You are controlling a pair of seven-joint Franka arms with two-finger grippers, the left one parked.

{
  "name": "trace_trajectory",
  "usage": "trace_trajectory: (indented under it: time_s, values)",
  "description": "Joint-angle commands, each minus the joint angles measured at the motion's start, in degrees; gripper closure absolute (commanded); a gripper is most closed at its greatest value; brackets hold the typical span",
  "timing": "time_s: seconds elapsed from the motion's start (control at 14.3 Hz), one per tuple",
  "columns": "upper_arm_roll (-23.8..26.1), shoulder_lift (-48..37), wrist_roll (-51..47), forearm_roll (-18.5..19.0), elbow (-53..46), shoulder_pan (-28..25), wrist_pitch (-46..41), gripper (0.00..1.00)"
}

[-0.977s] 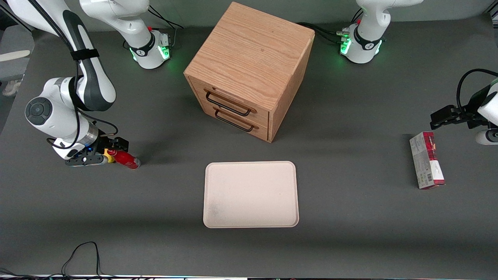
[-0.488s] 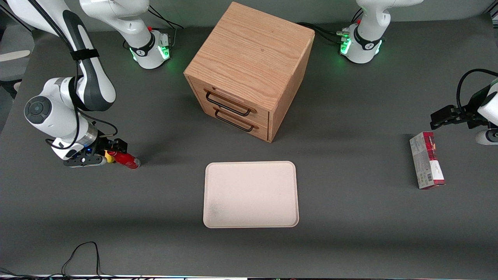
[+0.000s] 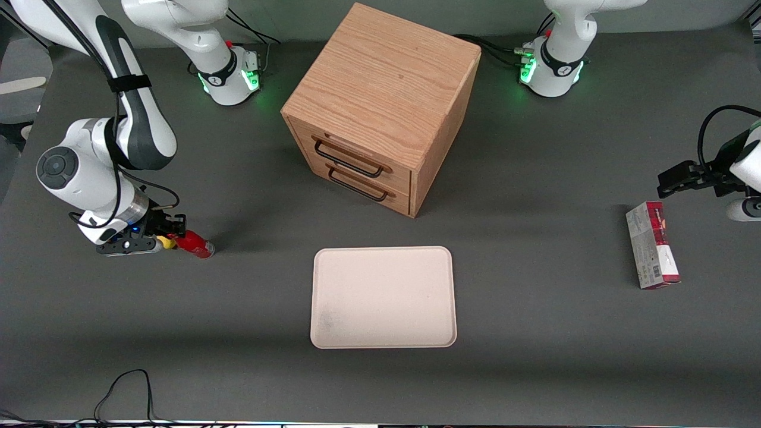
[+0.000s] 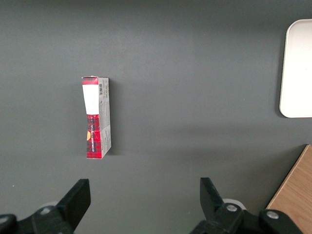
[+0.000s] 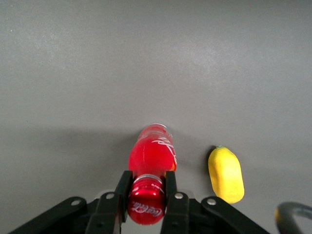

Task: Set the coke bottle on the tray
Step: 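Close the right gripper around the bottle's cap end, then lift the bottle and swing it upright with the right gripper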

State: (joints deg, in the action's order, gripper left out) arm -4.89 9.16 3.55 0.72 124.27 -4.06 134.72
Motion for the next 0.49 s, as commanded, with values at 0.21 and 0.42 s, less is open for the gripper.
trace_trajectory:
  time_s: [0.21, 0.42]
  values:
    - [-0.47, -1.16, 1.55, -0.10, -2.44, -0.42, -2.60, 0.93]
    - [-0.47, -1.25, 1.47, -0.19, -15.06, -0.42, -17.95, 0.99]
